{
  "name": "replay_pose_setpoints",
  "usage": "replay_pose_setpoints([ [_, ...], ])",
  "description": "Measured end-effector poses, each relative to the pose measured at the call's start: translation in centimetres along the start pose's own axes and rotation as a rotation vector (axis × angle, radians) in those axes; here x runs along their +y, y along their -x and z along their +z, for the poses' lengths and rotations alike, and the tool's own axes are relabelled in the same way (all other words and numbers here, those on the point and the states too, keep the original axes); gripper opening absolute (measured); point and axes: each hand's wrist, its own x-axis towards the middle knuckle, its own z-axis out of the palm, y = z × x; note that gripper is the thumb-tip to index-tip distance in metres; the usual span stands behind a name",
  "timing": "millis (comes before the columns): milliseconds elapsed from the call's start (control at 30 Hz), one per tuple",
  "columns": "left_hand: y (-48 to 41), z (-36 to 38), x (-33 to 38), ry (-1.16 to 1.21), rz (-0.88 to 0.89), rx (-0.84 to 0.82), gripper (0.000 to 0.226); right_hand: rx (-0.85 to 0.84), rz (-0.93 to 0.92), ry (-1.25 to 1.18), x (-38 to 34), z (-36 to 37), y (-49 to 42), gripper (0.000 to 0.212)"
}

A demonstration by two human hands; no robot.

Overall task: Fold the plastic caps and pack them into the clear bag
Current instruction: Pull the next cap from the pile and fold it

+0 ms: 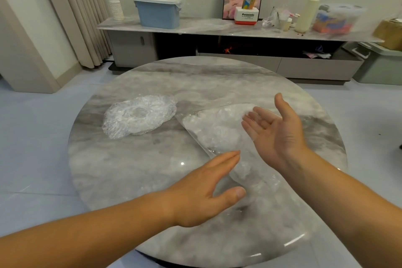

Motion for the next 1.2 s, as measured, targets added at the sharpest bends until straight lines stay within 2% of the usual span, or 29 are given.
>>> replay_pose_setpoints([
  [100,0.1,-0.1,-0.4,0.007,-0.003,-0.015,0.086,-0.046,0.04,-0.006,-0.1,0.1,-0.7,0.09],
  [167,0.2,-0.2,-0.7,0.008,-0.011,-0.023,0.086,-0.061,0.05,-0.002,-0.2,0.1,-0.8,0.092],
  [400,0.0,-0.4,-1.4,-0.025,-0.028,-0.036,0.091,-0.1,0.054,-0.081,-0.4,-1.8,1.8,0.077],
  [533,-0.4,-0.3,-1.4,-0.043,-0.019,-0.043,0.091,-0.066,0.038,-0.075,-0.7,-3.9,3.8,0.064],
  [633,-0.7,-0.2,-1.3,-0.055,-0.019,-0.05,0.091,-0.032,-0.014,0.04,-0.5,-4.8,5.0,0.056],
  [767,-1.7,-0.1,-1.1,-0.03,-0.035,-0.05,0.093,-0.006,-0.146,0.313,0.2,-4.7,5.9,0.045],
  [900,-2.6,0.0,-1.3,0.036,-0.054,-0.028,0.095,-0.06,-0.297,0.552,0.9,-3.7,6.1,0.033],
  [967,-2.4,-0.2,-1.3,0.054,-0.006,0.006,0.087,-0.125,-0.322,0.6,1.3,-3.0,6.2,0.033],
  [1067,-1.4,-1.5,-1.8,0.09,0.046,0.163,0.064,-0.235,-0.347,0.672,2.2,-1.8,6.5,0.033],
  [1133,-0.6,-3.0,-3.1,-0.01,-0.035,0.28,0.06,-0.309,-0.379,0.748,3.0,-1.1,6.9,0.033],
  [1200,0.3,-4.7,-5.6,-0.166,-0.216,0.342,0.055,-0.384,-0.38,0.834,4.1,-0.4,7.3,0.034],
])
